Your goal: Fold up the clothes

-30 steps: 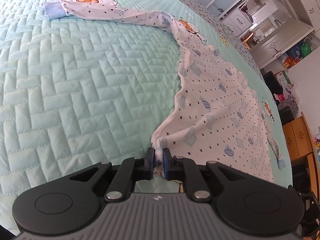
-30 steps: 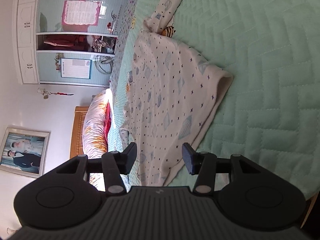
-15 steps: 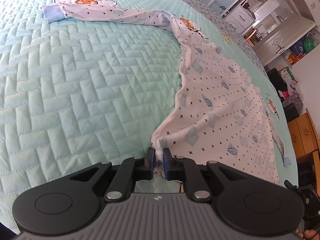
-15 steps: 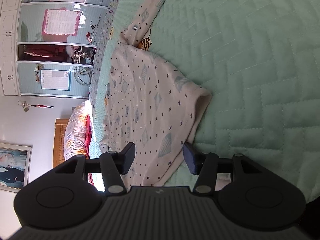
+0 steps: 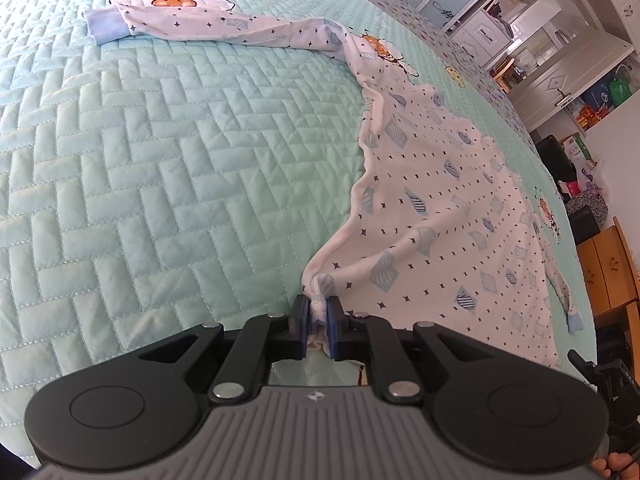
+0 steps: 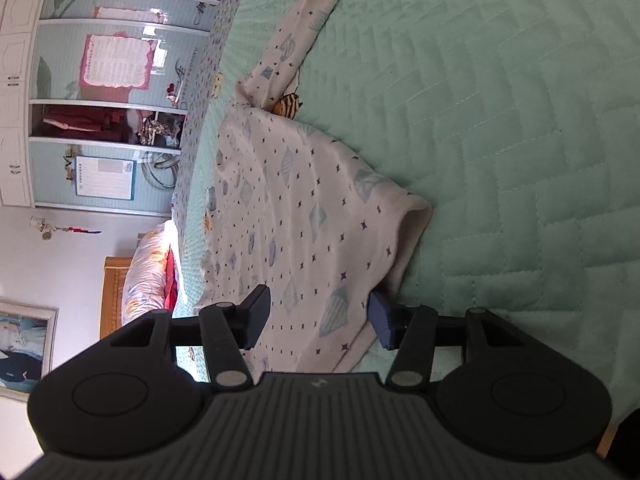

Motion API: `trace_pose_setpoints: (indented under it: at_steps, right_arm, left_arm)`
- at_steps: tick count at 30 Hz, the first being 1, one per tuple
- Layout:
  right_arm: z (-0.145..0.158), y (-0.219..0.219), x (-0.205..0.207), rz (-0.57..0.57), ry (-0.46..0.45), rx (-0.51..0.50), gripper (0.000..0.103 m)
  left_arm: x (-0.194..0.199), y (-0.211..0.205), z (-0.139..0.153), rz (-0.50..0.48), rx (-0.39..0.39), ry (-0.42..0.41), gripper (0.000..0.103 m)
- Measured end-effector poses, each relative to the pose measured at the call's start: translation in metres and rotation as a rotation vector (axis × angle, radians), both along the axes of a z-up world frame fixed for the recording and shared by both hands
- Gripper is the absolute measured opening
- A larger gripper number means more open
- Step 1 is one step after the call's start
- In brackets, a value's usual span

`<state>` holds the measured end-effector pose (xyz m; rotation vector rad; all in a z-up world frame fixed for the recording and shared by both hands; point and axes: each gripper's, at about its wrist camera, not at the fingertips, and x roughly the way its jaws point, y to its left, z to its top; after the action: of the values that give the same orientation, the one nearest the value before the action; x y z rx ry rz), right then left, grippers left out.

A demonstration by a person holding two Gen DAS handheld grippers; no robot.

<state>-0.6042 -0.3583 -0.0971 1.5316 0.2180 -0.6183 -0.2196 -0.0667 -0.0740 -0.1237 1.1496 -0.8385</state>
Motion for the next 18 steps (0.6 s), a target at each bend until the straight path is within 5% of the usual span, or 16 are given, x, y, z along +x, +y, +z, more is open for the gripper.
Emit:
trace_pose_setpoints:
  at_steps: [6, 8, 10, 12, 18]
  right_arm:
    - [-0.004, 0.003, 0.009, 0.034, -0.029, -0.022, 0.054]
    - [-0.004, 0.004, 0.011, 0.053, -0.026, -0.027, 0.046]
    - [-0.007, 0.005, 0.014, 0.078, -0.013, -0.019, 0.015]
    - [-0.010, 0.007, 0.015, 0.090, -0.002, -0.004, 0.000]
    - [-0.010, 0.007, 0.002, 0.074, -0.021, 0.030, 0.000]
  left_arm:
    - [0.000, -0.001, -0.001, -0.002, 0.000, 0.002, 0.011]
    - [0.000, -0.001, -0.001, -0.003, 0.000, 0.001, 0.011]
    - [0.000, -0.001, -0.001, -0.003, 0.001, 0.001, 0.011]
    - [0.001, 0.000, -0.001, -0.003, -0.002, 0.006, 0.011]
    - [0.002, -0.001, -0.001, -0.006, 0.001, 0.007, 0.011]
